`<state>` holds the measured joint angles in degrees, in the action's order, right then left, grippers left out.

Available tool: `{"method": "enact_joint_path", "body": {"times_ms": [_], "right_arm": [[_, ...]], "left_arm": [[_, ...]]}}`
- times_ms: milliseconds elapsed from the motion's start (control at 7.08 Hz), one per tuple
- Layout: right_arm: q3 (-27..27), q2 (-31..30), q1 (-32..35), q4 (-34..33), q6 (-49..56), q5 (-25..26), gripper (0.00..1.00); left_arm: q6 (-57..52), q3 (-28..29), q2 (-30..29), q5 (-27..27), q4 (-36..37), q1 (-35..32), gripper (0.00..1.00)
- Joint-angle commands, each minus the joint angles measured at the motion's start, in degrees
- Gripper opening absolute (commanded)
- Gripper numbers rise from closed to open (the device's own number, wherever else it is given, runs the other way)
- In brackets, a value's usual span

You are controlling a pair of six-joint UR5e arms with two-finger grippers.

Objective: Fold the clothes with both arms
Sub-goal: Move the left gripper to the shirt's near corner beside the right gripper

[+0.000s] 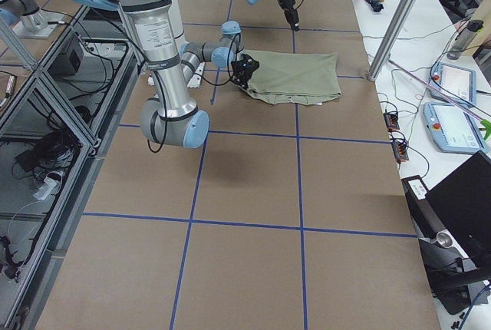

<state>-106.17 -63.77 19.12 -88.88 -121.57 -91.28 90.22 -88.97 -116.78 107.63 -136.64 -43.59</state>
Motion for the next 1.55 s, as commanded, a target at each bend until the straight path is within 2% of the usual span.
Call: {"method": "enact_joint_path", "body": {"times_ms": [0, 141, 283, 424, 707, 1413], "right_arm": [[-3.1, -0.7, 0.2, -0.2, -0.1, -0.5, 0.00], [-3.5, -1.5, 0.0, -0.2, -0.1, -0.6, 0.00], [-3.5, -1.6, 0.0, -0.2, -0.1, -0.7, 0.00], [-3.5, -1.6, -0.1, -0.2, -0.1, -0.7, 0.00], [-3.5, -1.6, -0.2, -0.1, -0.1, -0.7, 0.00], [-3.8, -1.4, -0.7, -0.1, -0.1, -0.7, 0.00]], "left_arm": [[8.9, -4.1, 1.5, -1.2, 0.4, 4.0, 0.64], [13.4, -9.1, 5.6, -5.1, 0.5, 9.0, 0.64], [17.1, -14.0, 8.8, -9.4, 3.5, 13.9, 0.64], [20.2, -17.0, 9.4, -13.6, 9.1, 19.2, 0.64], [22.1, -16.9, 9.6, -18.2, 11.5, 24.4, 0.64], [22.3, -15.2, 10.8, -18.3, 12.4, 26.4, 0.61]]}}
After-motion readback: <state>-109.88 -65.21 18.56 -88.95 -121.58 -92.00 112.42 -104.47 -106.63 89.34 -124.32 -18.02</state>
